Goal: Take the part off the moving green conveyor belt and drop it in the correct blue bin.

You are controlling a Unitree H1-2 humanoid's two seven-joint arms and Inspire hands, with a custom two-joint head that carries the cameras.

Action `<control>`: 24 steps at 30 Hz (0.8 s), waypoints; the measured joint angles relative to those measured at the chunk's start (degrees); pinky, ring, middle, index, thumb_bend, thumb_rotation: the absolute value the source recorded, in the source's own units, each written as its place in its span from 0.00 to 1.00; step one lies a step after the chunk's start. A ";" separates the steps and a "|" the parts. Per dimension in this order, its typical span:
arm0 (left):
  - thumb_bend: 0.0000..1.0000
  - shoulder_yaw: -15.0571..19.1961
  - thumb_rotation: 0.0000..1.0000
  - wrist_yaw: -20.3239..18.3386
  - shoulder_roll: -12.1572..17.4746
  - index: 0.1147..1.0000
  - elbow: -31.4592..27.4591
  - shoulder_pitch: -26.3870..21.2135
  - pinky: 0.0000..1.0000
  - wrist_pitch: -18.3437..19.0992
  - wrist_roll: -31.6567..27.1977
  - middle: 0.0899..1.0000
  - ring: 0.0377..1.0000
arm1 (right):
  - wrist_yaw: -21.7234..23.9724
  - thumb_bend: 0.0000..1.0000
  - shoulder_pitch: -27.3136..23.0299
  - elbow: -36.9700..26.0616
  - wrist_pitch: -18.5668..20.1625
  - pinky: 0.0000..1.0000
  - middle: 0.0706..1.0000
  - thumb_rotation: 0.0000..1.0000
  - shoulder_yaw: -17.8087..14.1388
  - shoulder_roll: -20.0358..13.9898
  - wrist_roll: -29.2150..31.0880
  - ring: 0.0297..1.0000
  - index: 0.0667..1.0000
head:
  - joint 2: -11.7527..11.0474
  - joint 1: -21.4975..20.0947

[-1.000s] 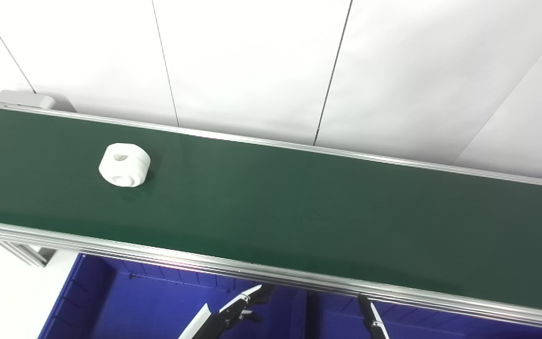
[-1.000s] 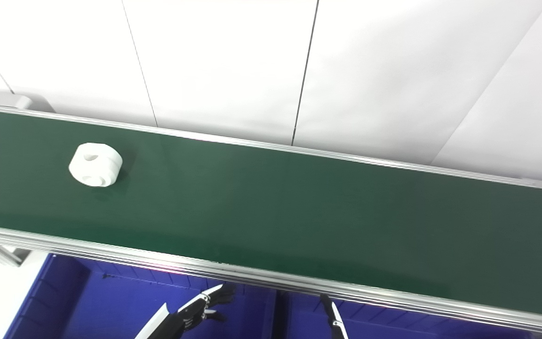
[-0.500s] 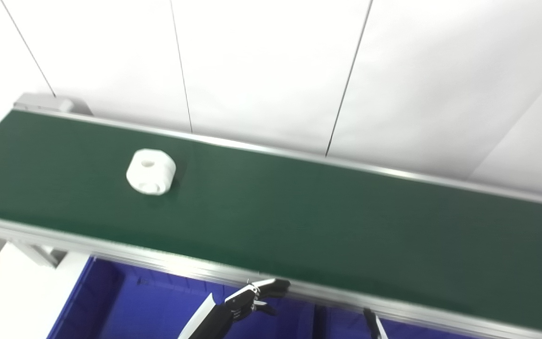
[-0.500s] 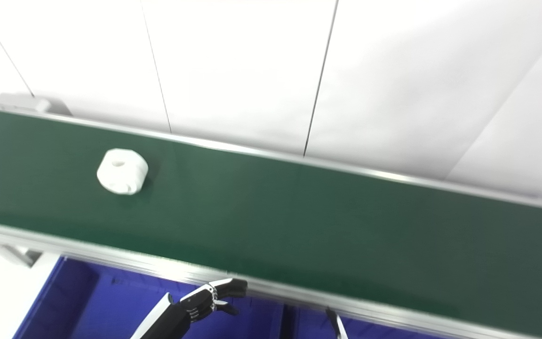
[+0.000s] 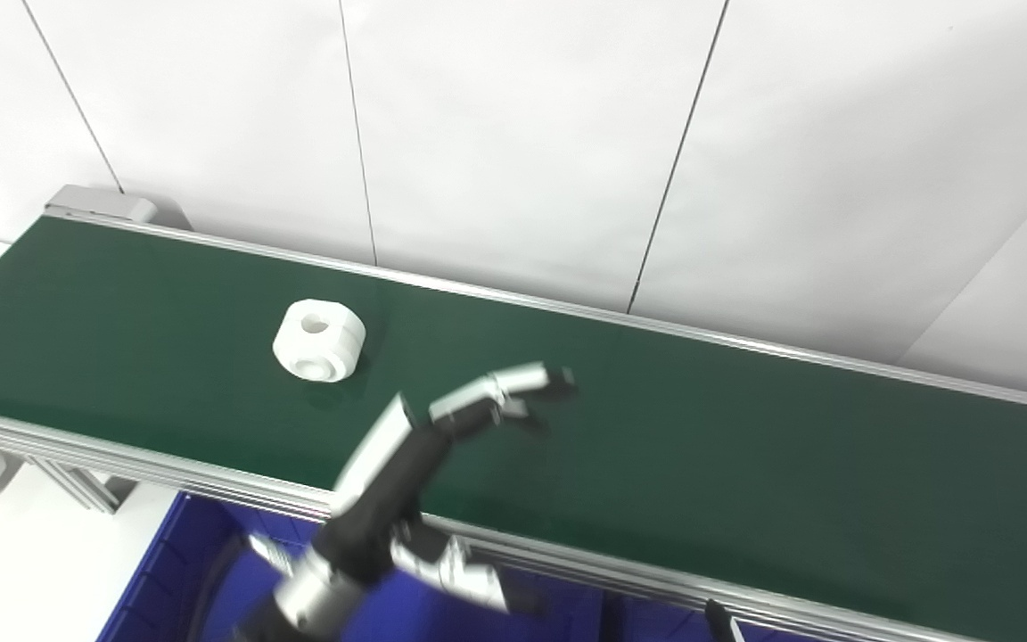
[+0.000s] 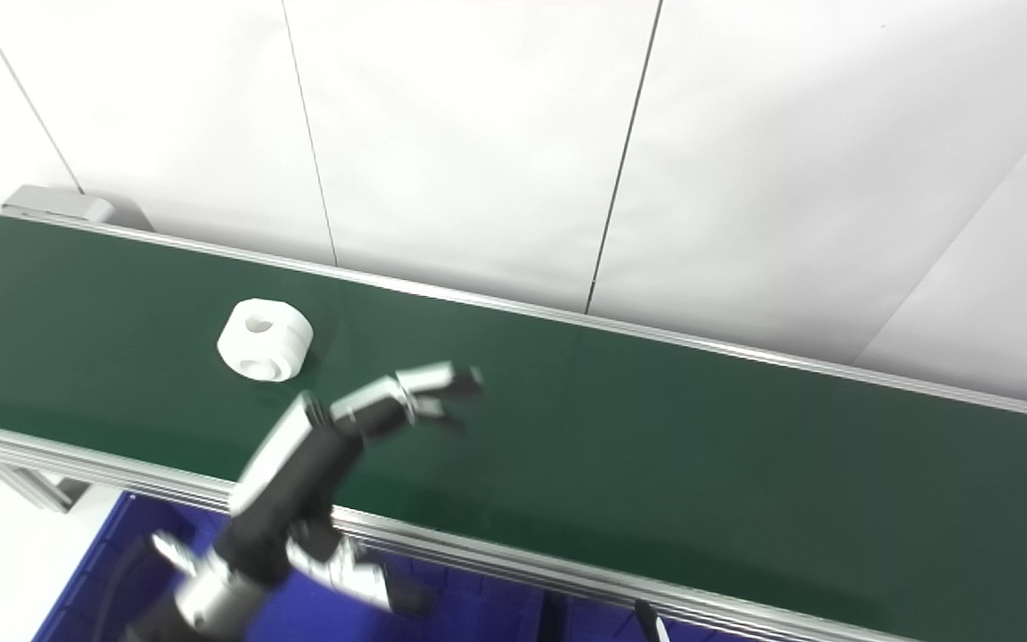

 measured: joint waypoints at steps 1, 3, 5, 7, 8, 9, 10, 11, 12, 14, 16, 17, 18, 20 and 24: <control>0.96 1.06 0.49 -0.24 1.33 0.76 0.12 -1.05 0.73 0.23 1.61 0.82 0.85 | 0.02 0.94 -0.06 0.18 0.00 1.00 0.99 1.00 0.06 0.01 0.02 1.00 0.99 | 0.00 0.00; 0.94 2.44 0.47 -0.41 4.13 0.79 1.36 -3.09 0.75 -0.01 5.28 0.84 0.87 | 0.04 0.94 -0.14 0.34 0.00 1.00 1.00 1.00 0.12 0.04 0.13 1.00 0.99 | -0.09 0.09; 0.94 3.17 0.44 -0.34 5.60 0.81 3.37 -4.54 0.75 -0.79 10.42 0.85 0.88 | 0.05 0.95 -0.44 0.47 0.00 1.00 1.00 1.00 0.15 0.05 0.31 1.00 0.99 | -0.18 0.18; 0.97 3.24 0.37 -0.07 6.45 0.81 5.77 -5.92 0.74 -2.20 15.64 0.85 0.88 | 0.07 0.95 -0.71 0.62 0.00 1.00 1.00 1.00 0.15 0.08 0.37 1.00 0.99 | -0.26 0.35; 0.98 3.32 0.34 0.18 6.82 0.82 7.14 -6.72 0.74 -2.98 18.11 0.84 0.87 | 0.10 0.95 -0.79 0.66 0.00 1.00 1.00 1.00 0.14 0.13 0.41 1.00 0.98 | -0.26 0.35; 0.98 3.46 0.33 0.29 7.05 0.83 8.32 -7.41 0.75 -3.15 20.24 0.84 0.87 | 0.13 0.95 -0.87 0.68 0.00 1.00 1.00 1.00 0.14 0.15 0.50 1.00 0.99 | -0.35 0.35; 0.97 3.61 0.32 0.45 7.33 0.83 9.40 -8.10 0.77 -3.07 22.53 0.85 0.87 | 0.18 0.94 -0.92 0.74 0.00 1.00 1.00 1.00 0.14 0.19 0.64 1.00 0.99 | -0.44 0.35; 0.97 3.68 0.31 0.44 7.65 0.83 9.97 -8.85 0.77 -2.90 24.03 0.85 0.87 | 0.25 0.94 -0.92 0.81 0.00 1.00 1.00 1.00 0.14 0.22 0.86 1.00 0.99 | -0.61 0.35; 0.97 3.72 0.32 0.35 8.06 0.84 10.33 -9.71 0.77 -2.47 25.65 0.86 0.88 | 0.30 0.93 -0.93 0.92 0.00 1.00 1.00 1.00 0.14 0.22 0.98 1.00 1.00 | -0.62 0.44; 0.97 3.87 0.32 -0.47 8.89 0.84 10.89 -11.84 0.77 -0.84 28.94 0.86 0.87 | 0.44 0.93 -1.01 1.17 0.00 1.00 1.00 1.00 0.14 0.21 1.04 1.00 1.00 | -0.79 0.53; 0.98 4.20 0.26 -0.67 9.38 0.82 11.61 -13.61 0.74 0.24 30.48 0.86 0.86 | 0.69 0.93 -1.13 1.52 0.00 1.00 1.00 1.00 0.13 0.23 1.23 1.00 1.00 | -0.79 0.70; 0.98 4.28 0.25 -0.59 9.54 0.82 12.56 -14.57 0.74 0.46 30.90 0.86 0.86 | 0.89 0.94 -1.16 1.75 -0.01 1.00 1.00 1.00 0.11 0.22 1.43 1.00 1.00 | -0.79 0.70; 0.98 4.34 0.23 -0.52 9.66 0.81 13.80 -15.41 0.73 0.62 31.06 0.86 0.86 | 1.05 0.94 -1.19 1.86 -0.01 1.00 1.00 1.00 0.08 0.22 1.73 1.00 1.00 | -0.79 0.70; 0.99 4.71 0.23 0.04 9.98 0.82 16.36 -16.41 0.73 1.05 32.18 0.87 0.86 | 1.15 0.94 -1.23 1.87 -0.01 1.00 1.00 1.00 0.03 0.25 2.18 1.00 1.00 | -0.79 0.70; 0.99 5.61 0.20 1.19 10.14 0.84 20.24 -16.87 0.75 3.40 34.64 0.88 0.87 | 1.30 0.94 -1.21 1.89 -0.01 1.00 1.00 1.00 -0.07 0.25 2.34 1.00 1.00 | -0.79 0.70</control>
